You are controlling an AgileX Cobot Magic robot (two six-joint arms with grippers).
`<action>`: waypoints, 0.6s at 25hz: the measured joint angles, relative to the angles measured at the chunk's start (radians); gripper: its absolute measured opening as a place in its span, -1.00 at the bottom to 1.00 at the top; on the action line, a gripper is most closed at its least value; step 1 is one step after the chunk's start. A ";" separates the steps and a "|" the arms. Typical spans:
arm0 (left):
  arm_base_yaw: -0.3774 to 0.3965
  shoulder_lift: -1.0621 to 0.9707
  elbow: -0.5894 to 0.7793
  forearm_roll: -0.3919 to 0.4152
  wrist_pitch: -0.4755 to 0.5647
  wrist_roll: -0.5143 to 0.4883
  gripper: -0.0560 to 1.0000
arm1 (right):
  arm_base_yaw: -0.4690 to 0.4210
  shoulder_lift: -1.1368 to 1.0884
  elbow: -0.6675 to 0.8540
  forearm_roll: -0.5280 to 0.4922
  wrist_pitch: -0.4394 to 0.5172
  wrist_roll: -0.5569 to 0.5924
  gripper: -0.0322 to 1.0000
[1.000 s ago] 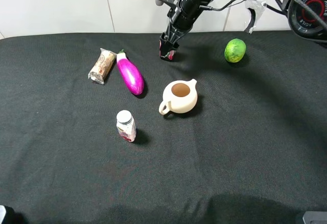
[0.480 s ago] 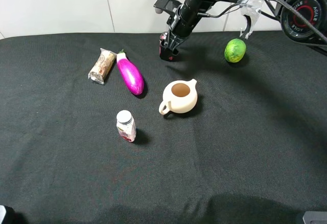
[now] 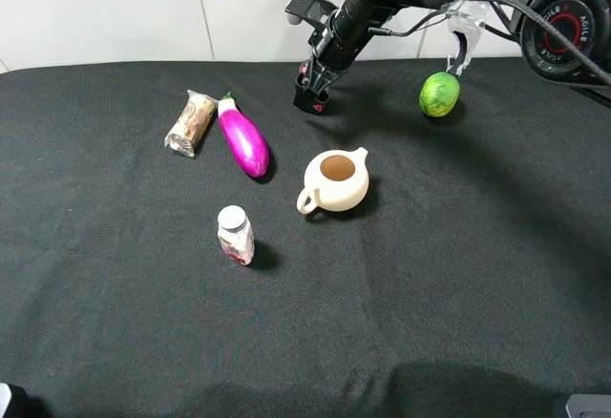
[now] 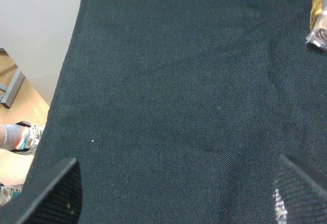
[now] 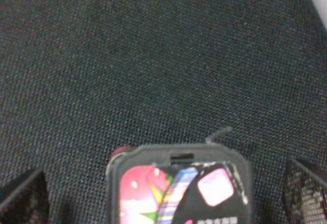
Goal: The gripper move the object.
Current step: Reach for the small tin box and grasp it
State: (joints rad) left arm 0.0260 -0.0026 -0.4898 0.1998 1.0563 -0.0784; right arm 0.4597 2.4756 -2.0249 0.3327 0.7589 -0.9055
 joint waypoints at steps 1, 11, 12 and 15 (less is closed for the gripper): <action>0.000 0.000 0.000 0.000 0.000 0.000 0.60 | 0.000 0.001 0.000 0.002 -0.004 0.000 0.41; 0.000 0.000 0.000 0.000 0.000 0.000 0.60 | 0.000 0.014 0.000 0.007 -0.031 -0.014 0.41; 0.000 0.000 0.000 0.000 0.000 0.000 0.60 | 0.000 0.018 0.000 0.007 -0.031 -0.014 0.41; 0.000 0.000 0.000 0.000 0.000 0.000 0.60 | 0.000 0.028 0.000 0.008 -0.031 -0.014 0.41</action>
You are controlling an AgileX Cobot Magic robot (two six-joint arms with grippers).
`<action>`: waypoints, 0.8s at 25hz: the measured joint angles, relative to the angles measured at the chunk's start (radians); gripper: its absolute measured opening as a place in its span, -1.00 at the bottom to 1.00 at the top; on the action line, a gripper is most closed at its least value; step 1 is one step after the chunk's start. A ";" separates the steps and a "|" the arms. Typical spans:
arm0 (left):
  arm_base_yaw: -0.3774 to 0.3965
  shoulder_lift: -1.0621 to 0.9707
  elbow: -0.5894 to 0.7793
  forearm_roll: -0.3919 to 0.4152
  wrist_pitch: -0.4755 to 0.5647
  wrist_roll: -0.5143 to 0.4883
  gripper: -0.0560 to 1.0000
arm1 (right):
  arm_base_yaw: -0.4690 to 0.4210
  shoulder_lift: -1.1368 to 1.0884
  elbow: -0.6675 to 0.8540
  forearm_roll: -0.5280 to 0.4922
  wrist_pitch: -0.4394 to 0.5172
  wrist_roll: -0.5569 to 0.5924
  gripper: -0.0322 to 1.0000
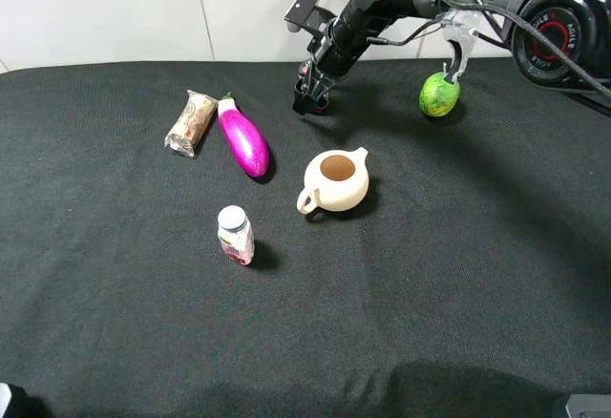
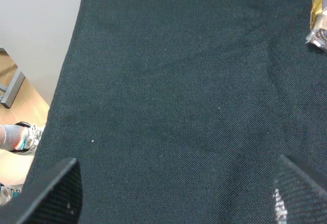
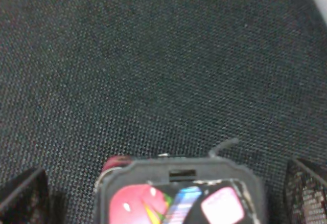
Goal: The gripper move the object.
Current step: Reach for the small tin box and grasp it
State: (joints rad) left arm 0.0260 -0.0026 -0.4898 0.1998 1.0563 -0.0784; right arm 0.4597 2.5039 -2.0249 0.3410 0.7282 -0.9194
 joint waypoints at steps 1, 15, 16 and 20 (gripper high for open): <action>0.000 0.000 0.000 0.000 0.000 0.000 0.60 | 0.000 0.001 0.000 0.000 0.000 0.000 0.41; 0.000 0.000 0.000 0.000 0.000 0.000 0.60 | 0.000 0.002 0.000 0.000 -0.005 0.000 0.41; 0.000 0.000 0.000 0.000 0.000 0.000 0.60 | 0.000 0.002 0.000 0.000 -0.006 0.000 0.41; 0.000 0.000 0.000 0.000 0.000 0.000 0.60 | 0.000 0.002 0.000 0.000 -0.013 0.000 0.41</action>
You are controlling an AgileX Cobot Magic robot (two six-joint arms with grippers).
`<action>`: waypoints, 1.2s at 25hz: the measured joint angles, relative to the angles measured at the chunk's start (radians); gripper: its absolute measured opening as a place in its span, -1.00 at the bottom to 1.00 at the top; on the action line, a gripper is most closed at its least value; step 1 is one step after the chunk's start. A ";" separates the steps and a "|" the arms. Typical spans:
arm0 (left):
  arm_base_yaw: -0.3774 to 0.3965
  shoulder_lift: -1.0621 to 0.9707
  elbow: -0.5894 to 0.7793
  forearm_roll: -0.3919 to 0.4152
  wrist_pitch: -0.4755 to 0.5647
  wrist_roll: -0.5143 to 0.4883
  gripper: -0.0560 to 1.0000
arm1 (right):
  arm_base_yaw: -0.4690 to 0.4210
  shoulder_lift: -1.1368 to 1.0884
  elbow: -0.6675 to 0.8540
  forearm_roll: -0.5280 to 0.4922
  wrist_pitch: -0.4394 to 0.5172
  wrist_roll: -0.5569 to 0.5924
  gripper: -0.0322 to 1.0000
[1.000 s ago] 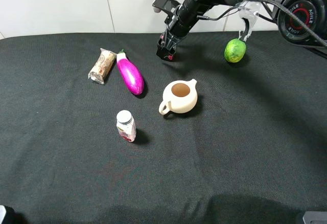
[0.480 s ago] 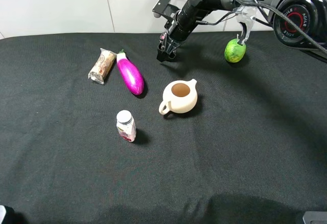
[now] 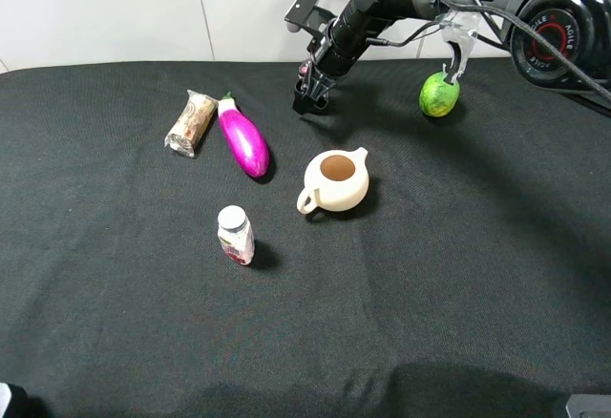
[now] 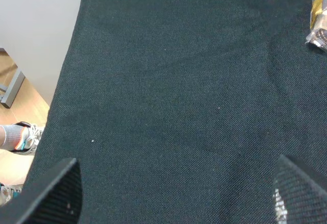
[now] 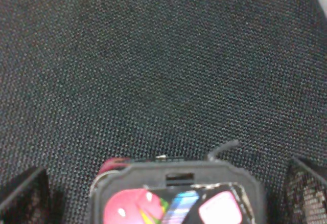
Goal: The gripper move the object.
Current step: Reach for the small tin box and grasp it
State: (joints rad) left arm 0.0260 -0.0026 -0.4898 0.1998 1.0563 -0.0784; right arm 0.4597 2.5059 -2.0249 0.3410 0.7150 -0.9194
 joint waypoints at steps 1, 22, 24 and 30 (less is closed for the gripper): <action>0.000 0.000 0.000 0.000 0.000 0.000 0.60 | 0.000 0.000 0.000 0.000 0.000 0.000 0.41; 0.000 0.000 0.000 0.000 0.000 0.000 0.60 | 0.000 0.000 0.000 -0.019 0.003 0.040 0.13; 0.000 0.000 0.000 0.000 0.000 0.000 0.60 | 0.000 0.000 0.000 -0.019 0.006 0.045 0.03; 0.000 0.000 0.000 0.000 0.000 0.000 0.60 | 0.000 0.000 0.000 -0.019 0.013 0.072 -0.28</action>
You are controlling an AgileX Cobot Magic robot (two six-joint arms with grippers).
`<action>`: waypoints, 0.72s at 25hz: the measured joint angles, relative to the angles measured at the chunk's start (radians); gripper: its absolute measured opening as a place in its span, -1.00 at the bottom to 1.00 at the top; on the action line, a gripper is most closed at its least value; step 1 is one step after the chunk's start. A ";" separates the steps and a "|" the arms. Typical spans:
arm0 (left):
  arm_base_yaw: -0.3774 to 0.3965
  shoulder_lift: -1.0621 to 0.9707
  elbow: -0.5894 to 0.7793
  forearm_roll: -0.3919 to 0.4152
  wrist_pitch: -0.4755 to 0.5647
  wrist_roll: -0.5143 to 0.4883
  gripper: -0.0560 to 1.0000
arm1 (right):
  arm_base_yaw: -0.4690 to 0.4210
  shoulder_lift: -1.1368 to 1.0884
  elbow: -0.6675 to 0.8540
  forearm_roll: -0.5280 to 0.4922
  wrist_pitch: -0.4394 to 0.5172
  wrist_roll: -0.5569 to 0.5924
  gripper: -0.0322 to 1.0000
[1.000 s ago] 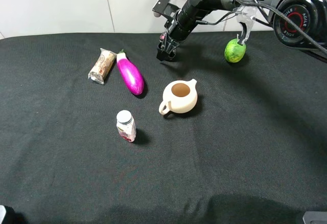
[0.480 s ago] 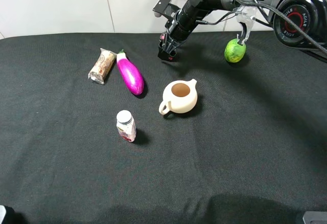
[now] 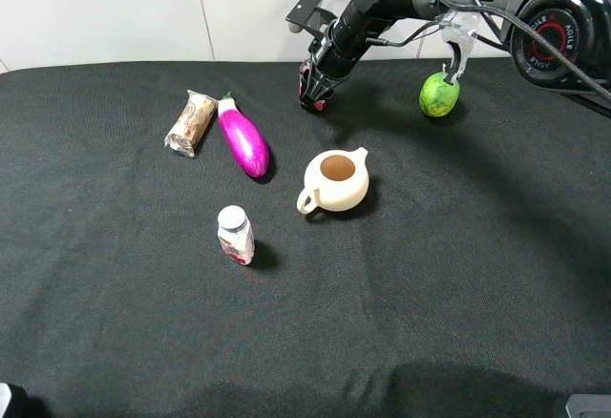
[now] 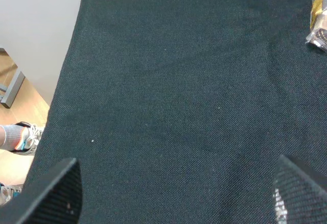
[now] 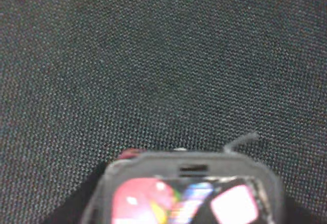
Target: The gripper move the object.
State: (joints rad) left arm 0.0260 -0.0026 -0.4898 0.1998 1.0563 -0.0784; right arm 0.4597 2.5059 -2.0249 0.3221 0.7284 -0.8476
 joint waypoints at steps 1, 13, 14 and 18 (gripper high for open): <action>0.000 0.000 0.000 0.000 0.000 0.000 0.60 | 0.000 0.000 0.000 0.000 0.000 0.005 -0.28; 0.000 0.000 0.000 0.000 0.000 0.000 0.60 | 0.000 0.000 -0.001 0.008 0.023 0.017 -0.28; 0.000 0.000 0.000 0.000 0.000 0.000 0.60 | 0.000 0.000 -0.001 0.011 0.028 0.018 -0.28; 0.000 0.000 0.000 0.000 0.000 0.000 0.60 | 0.000 0.000 -0.001 0.032 0.048 0.022 -0.28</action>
State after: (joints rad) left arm 0.0260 -0.0026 -0.4898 0.1998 1.0563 -0.0784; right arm 0.4597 2.5059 -2.0256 0.3537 0.7762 -0.8254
